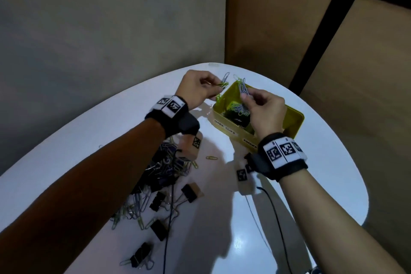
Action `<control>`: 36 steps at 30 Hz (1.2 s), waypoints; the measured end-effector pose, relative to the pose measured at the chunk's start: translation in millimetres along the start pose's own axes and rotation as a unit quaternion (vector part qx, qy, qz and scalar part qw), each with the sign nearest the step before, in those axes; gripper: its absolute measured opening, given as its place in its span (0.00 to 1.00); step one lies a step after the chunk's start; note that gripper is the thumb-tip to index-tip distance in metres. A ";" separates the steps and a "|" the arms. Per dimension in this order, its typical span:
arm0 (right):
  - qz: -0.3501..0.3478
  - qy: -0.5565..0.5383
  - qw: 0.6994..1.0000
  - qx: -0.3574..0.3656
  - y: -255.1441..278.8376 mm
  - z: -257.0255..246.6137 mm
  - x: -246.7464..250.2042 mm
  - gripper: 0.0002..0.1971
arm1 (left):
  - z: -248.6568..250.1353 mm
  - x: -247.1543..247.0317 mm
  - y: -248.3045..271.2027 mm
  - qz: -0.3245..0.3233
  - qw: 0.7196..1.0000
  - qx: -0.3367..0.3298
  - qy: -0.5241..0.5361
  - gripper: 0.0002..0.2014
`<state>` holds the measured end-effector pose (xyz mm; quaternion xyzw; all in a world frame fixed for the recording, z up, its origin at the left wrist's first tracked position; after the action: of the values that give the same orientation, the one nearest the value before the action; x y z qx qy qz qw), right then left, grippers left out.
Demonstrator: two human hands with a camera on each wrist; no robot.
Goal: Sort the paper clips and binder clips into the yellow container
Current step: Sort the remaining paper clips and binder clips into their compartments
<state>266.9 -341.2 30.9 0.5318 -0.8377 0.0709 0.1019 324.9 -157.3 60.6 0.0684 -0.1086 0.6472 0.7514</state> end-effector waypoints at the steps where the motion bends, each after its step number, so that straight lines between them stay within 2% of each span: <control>1: 0.020 -0.014 1.000 -0.019 -6.1 1.4 -0.9 0.09 | 0.9 -9.6 -6.3 -0.002 1.000 0.001 -0.011 0.07; 4: 0.038 0.038 0.998 -0.032 -18.5 5.2 -7.2 0.08 | -7.4 -32.9 -19.0 -0.023 0.993 0.007 -0.113 0.05; 6: -0.013 0.115 0.993 -0.022 -21.0 8.1 -16.4 0.10 | -13.7 -43.6 -21.5 -0.056 0.977 0.001 -0.208 0.02; 9: -0.085 0.198 0.976 -0.004 -20.3 11.8 -24.4 0.13 | -15.7 -50.5 -19.5 -0.107 0.941 -0.028 -0.319 0.09; 12: -0.105 0.213 0.971 0.023 -13.7 6.1 -22.6 0.16 | -12.0 -43.9 -10.5 -0.126 0.935 -0.041 -0.329 0.13; 16: -0.129 0.183 0.971 0.086 13.9 -13.6 -24.7 0.13 | -9.6 -13.3 12.7 -0.076 0.956 -0.060 -0.275 0.11; 19: -0.203 0.147 0.961 0.118 43.0 -18.4 -39.0 0.09 | -25.3 11.5 40.8 -0.081 0.951 -0.048 -0.293 0.11; 21: -0.281 0.195 0.930 0.135 62.6 -7.8 -54.1 0.08 | -45.4 17.7 64.3 -0.154 0.921 -0.004 -0.358 0.11; 24: -0.352 0.363 0.852 0.137 80.9 33.8 -74.8 0.09 | -74.3 12.4 105.9 -0.288 0.837 0.033 -0.465 0.13; 26: -0.379 0.450 0.796 0.142 90.2 59.0 -85.5 0.07 | -89.3 11.1 125.3 -0.321 0.788 0.039 -0.524 0.16; 28: -0.376 0.482 0.776 0.153 97.7 69.9 -90.6 0.04 | -99.8 16.8 134.9 -0.319 0.768 0.032 -0.554 0.18; 32: -0.319 0.490 0.789 0.188 107.4 72.2 -95.2 0.08 | -115.2 27.4 142.8 -0.300 0.770 0.013 -0.564 0.14; 36: -0.324 0.484 0.792 0.181 116.3 68.8 -109.6 0.09 | -124.2 20.6 135.2 -0.278 0.799 0.034 -0.532 0.09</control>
<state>200.4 -211.4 -63.9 0.6773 -0.4291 0.4322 0.4127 203.5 -86.7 -59.5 0.4552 -0.4454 0.2758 0.7200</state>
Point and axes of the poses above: each hand's wrist, its own y-axis away from the middle knuckle, its own x-axis out of the back of the hand, z = x × y, the point moved 7 cm from there along -y, towards the middle knuckle, and after that the axes turned 5 degrees about y, right-handed, at the moved point
